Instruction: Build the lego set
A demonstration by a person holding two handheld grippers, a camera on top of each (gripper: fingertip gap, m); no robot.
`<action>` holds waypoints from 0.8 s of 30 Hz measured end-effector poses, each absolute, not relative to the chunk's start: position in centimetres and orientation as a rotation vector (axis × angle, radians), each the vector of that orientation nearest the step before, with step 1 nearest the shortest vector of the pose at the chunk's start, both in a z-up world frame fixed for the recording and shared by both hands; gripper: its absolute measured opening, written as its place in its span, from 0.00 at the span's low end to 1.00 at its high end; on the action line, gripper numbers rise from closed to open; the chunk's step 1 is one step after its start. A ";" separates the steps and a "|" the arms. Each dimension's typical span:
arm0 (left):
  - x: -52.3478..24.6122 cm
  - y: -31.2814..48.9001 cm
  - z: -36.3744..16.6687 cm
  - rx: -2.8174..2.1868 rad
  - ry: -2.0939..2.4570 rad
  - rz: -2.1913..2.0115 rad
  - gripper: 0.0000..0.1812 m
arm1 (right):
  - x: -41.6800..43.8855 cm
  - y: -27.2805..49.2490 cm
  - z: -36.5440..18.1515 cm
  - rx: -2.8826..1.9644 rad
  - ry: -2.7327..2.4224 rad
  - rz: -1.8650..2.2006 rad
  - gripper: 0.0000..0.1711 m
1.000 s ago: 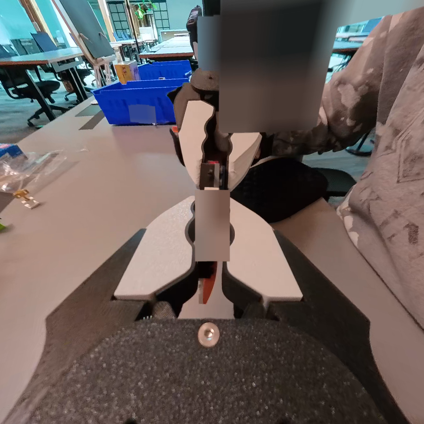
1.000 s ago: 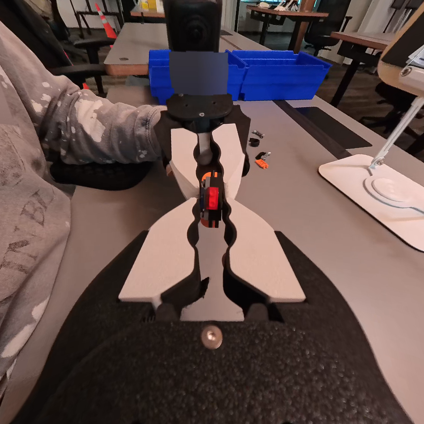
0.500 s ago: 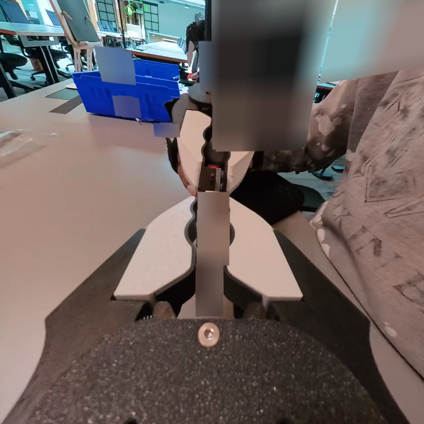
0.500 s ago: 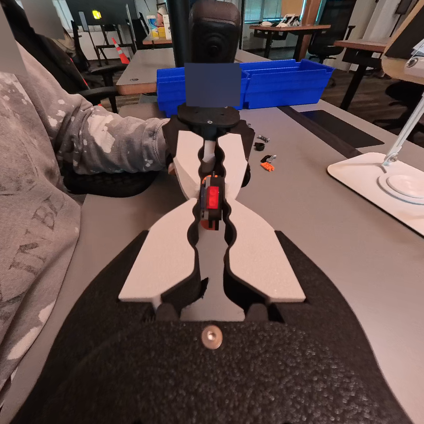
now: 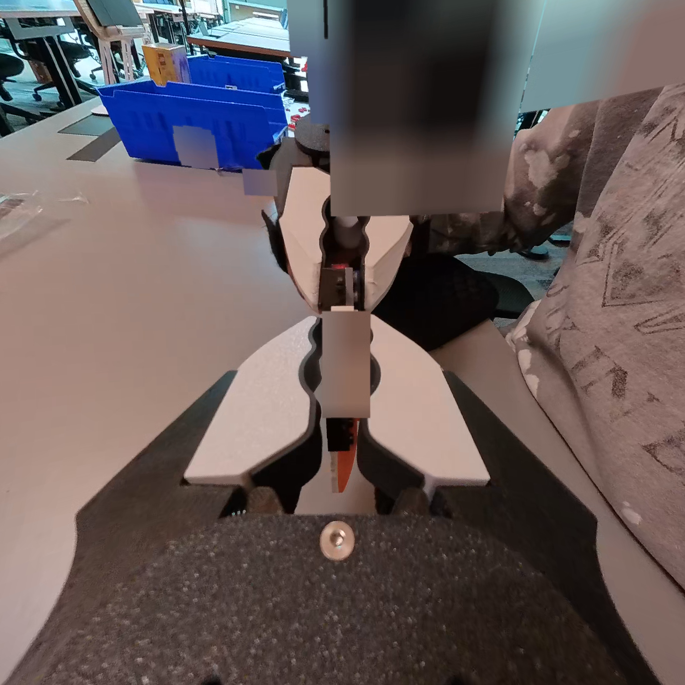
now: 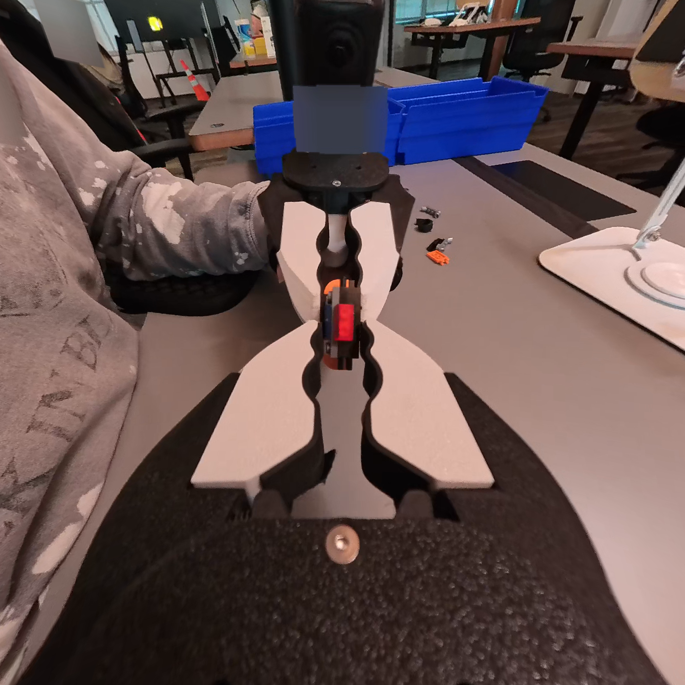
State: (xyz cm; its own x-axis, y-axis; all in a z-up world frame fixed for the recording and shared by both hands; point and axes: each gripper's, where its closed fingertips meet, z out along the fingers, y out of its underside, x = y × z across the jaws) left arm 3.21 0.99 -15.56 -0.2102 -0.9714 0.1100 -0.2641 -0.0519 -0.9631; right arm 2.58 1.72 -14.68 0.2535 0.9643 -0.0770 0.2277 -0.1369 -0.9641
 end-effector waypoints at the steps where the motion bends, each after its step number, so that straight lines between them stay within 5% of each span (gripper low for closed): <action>1: 3.2 1.0 -15.7 -1.355 1.540 -1.305 0.10 | 2.6 1.7 -14.8 -1.583 -1.141 0.975 0.11; 24: 3.2 1.4 -14.5 -1.262 1.458 -1.285 0.10 | 2.6 1.8 -14.2 -1.411 -1.083 0.923 0.11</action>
